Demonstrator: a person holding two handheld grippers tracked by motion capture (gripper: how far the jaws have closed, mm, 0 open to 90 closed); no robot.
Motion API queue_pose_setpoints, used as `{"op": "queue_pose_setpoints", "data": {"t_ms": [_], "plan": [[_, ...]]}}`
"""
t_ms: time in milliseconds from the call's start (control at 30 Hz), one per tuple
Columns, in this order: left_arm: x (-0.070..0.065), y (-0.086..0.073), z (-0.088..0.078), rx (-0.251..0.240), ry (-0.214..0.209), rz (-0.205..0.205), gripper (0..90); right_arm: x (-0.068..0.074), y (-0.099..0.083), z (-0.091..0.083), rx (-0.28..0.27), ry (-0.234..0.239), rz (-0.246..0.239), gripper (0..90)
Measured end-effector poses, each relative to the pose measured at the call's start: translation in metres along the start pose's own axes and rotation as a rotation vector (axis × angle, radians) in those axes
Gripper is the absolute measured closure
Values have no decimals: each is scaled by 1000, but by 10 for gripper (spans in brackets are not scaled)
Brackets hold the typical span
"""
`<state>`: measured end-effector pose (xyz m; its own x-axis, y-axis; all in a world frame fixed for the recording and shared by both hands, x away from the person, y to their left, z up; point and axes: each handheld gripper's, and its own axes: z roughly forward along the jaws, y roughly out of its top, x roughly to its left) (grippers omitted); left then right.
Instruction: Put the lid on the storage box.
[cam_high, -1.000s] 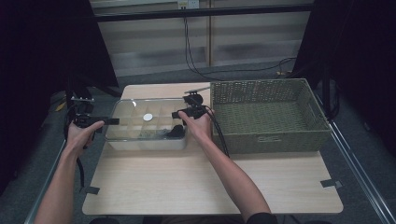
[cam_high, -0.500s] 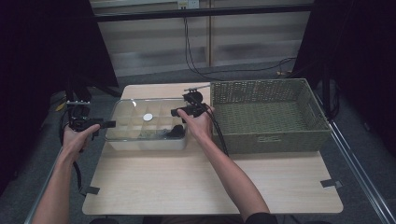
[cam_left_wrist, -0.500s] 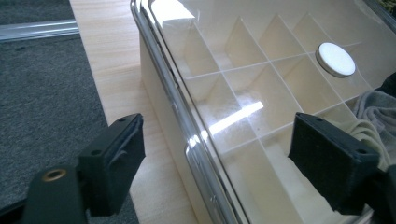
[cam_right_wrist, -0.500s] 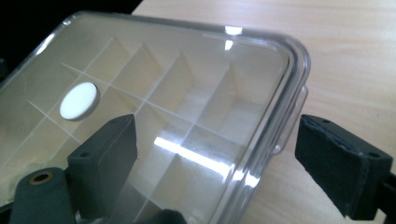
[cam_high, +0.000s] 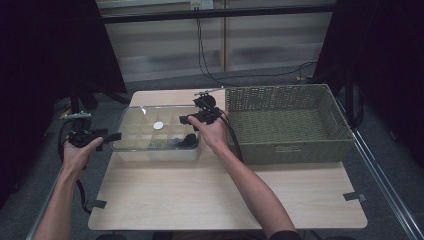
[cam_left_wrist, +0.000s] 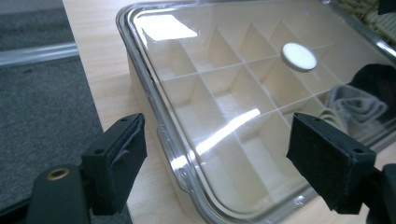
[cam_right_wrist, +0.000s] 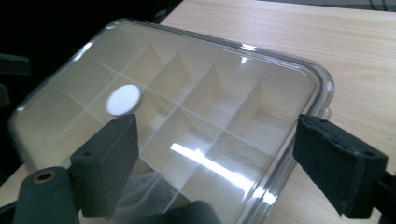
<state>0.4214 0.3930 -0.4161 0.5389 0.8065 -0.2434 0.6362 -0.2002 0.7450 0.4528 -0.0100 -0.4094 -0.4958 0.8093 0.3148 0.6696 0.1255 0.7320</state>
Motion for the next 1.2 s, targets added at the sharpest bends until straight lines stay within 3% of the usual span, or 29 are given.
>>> {"op": "queue_pose_setpoints", "data": {"t_ms": [167,333,500,800,967,1033,1100,1133,1200], "plan": [[-10,-7,-7,-18,-12,0,221,1,0,-14,-11,18,-42,136],[-24,-14,-11,-3,3,36,222,-2,-3,-29,-21,33,-71,119],[-37,-21,-17,-12,20,52,208,-8,-8,-44,-36,44,-72,105],[-52,-37,-26,-25,12,61,168,-15,-16,-74,-76,64,-91,94],[-61,-46,-28,-45,21,62,167,-20,-29,-90,-83,61,-107,113],[-62,-50,-27,-33,-10,61,160,-23,-35,-96,-91,60,-111,116],[-65,-54,-29,-42,12,70,159,-26,-41,-104,-108,59,-104,122],[-67,-56,-30,-54,-8,55,158,-27,-42,-107,-115,60,-106,123],[-70,-59,-30,-50,6,62,158,-29,-47,-116,-124,55,-109,124]]}}
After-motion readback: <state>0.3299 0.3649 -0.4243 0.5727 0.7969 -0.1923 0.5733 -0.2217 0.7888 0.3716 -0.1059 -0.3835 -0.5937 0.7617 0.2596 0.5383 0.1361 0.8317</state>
